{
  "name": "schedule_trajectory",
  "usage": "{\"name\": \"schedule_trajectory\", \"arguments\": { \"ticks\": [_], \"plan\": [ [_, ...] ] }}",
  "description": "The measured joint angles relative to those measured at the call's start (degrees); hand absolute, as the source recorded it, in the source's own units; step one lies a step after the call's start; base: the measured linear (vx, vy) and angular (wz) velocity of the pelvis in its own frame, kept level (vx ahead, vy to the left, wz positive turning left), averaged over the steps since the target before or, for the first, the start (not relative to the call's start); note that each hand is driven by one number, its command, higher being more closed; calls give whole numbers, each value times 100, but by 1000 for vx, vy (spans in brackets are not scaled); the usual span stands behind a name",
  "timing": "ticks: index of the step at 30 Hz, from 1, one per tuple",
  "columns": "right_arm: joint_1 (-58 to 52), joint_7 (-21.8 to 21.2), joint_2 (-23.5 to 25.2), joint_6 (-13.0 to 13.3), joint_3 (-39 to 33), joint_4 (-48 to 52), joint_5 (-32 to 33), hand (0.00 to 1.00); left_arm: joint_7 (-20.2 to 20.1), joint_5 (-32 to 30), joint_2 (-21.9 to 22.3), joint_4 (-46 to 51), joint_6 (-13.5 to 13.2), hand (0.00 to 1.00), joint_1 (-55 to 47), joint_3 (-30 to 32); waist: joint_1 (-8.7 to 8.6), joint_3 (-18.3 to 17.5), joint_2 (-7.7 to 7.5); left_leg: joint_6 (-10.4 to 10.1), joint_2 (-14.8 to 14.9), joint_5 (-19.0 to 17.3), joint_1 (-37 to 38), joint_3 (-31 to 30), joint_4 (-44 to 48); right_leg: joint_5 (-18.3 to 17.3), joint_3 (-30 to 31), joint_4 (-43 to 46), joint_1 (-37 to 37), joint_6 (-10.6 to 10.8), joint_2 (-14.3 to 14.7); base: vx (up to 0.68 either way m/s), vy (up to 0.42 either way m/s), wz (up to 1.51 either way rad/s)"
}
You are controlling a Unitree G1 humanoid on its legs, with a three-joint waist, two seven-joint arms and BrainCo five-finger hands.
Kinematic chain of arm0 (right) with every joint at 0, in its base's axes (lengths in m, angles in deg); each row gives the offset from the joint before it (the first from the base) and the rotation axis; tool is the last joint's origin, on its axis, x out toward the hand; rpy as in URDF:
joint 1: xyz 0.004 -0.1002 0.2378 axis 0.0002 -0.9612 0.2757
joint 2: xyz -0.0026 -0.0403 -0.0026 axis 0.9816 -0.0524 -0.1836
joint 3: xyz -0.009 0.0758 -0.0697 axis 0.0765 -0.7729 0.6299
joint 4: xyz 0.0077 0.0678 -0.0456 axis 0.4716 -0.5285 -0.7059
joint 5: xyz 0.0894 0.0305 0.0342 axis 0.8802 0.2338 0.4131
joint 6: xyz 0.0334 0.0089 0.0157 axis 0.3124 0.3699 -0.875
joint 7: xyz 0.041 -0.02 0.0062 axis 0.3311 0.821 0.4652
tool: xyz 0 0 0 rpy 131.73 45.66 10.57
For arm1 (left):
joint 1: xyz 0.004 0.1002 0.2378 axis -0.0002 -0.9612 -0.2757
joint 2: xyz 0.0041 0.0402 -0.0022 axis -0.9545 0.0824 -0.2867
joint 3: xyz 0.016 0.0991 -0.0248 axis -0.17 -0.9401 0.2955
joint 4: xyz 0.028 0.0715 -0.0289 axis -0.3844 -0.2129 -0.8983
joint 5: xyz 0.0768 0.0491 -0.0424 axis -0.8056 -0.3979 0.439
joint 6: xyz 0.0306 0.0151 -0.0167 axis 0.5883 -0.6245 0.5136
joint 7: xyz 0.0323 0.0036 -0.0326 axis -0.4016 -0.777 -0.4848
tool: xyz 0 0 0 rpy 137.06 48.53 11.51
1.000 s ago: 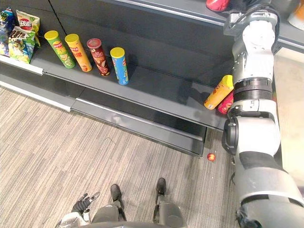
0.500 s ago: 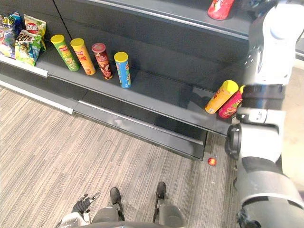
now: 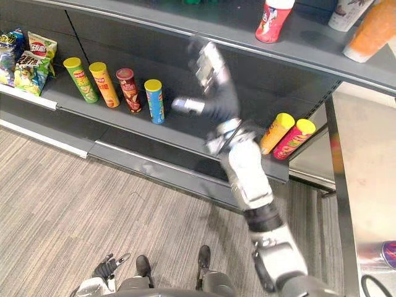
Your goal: Put the gum and the chips on the shelf.
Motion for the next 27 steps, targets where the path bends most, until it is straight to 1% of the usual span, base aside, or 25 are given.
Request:
{"name": "schedule_trajectory", "arguments": {
  "ticks": [2,5,8,10,12,13,14,16,17,18,19,20,21,23,24,26,27],
  "plan": [
    [-720,-198,81,0,346,22,189,0,34,-6,5,-16,1,0,-4,-4,-38,-72,-29,0,-10,-28,32,35,0,-2,58,27,-8,2,-21,14,6,-13],
    [-1595,-427,66,-27,562,-40,222,0,38,-8,-5,-55,-1,0,-13,-4,-81,-127,-67,-45,-19,-65,90,98,0,-4,122,63,-8,2,-28,16,12,-11],
    [-2552,-672,68,-102,772,-496,206,0,43,-59,6,-188,-4,0,14,-1,-162,-166,-55,-7,-49,-126,192,188,0,-40,198,75,55,-36,-28,7,11,-14],
    [-3111,-779,67,-196,743,-774,179,0,40,-231,11,-188,-6,0,30,4,-167,-168,-53,0,-46,-135,203,220,0,-40,232,75,55,-35,-34,2,-2,-7],
    [-3624,-798,177,-274,378,-1279,-157,0,38,-262,29,-214,-7,0,67,48,-163,-191,-24,14,-50,-145,203,283,0,-40,295,75,36,-35,-38,5,-3,-7],
    [-3716,-792,204,-278,253,-1413,-203,0,39,-262,46,-224,-6,0,66,73,-164,-206,-7,23,-54,-151,204,303,0,-40,311,75,31,-35,-40,8,3,-9],
    [-3880,-768,255,-276,-86,-1681,-473,0,39,-272,93,-233,-6,0,61,123,-164,-237,32,39,-68,-163,206,313,1,-39,340,75,26,-34,-51,10,8,-8],
    [-4014,-682,312,-268,-679,-2279,-801,0,41,-277,191,-237,-7,0,43,183,-173,-286,111,52,-94,-179,206,331,1,-38,359,76,29,-32,-73,12,12,-6],
    [-4032,-640,312,-261,-832,-2494,-868,0,44,-281,234,-237,-8,0,38,189,-174,-301,134,53,-103,-182,208,331,1,-38,360,76,30,-31,-80,0,0,0],
    [-4079,-536,311,-261,-1167,-2998,-1074,0,51,-319,308,-235,-10,0,33,217,-171,-335,189,55,-119,-187,212,326,1,-37,356,75,33,-30,-95,32,14,2],
    [-4087,-509,312,-261,-1270,-3198,-1148,0,58,-399,331,-230,-13,0,34,224,-171,-343,205,55,-122,-187,215,325,1,-37,355,75,37,-29,-100,38,13,2],
    [-4089,-469,310,-261,-1459,-3602,-1247,0,95,-504,351,-227,-20,0,34,227,-173,-360,233,53,-126,-188,217,327,1,-38,355,74,43,-21,-103,0,0,0],
    [-4089,-451,310,-259,-1556,-3800,-1265,0,105,-505,358,-228,-20,0,28,230,-176,-365,243,51,-126,-189,221,328,1,-39,356,74,49,-21,-103,0,0,0],
    [-4072,-311,346,-245,-1891,-4694,-1283,0,120,-503,379,-228,-25,0,19,245,-175,-367,266,41,-130,-196,308,328,1,-47,353,67,105,-8,-103,21,1,0],
    [-4061,-245,360,-246,-1986,-4913,-1287,0,126,-503,390,-228,-31,0,16,260,-171,-370,273,39,-131,-202,317,333,1,-50,354,68,117,-5,-104,32,4,-2],
    [-4054,-65,408,-238,-2444,-5579,-1293,0,143,-500,480,-237,-41,0,-2,422,-169,-391,312,66,-141,-239,322,344,1,-56,359,68,138,4,-120,0,0,0],
    [-4047,-23,414,-236,-2557,-5728,-1286,0,148,-500,491,-239,-41,0,-3,455,-169,-392,319,66,-144,-240,322,346,1,-56,361,68,137,4,-124,0,0,0]
  ]
}}
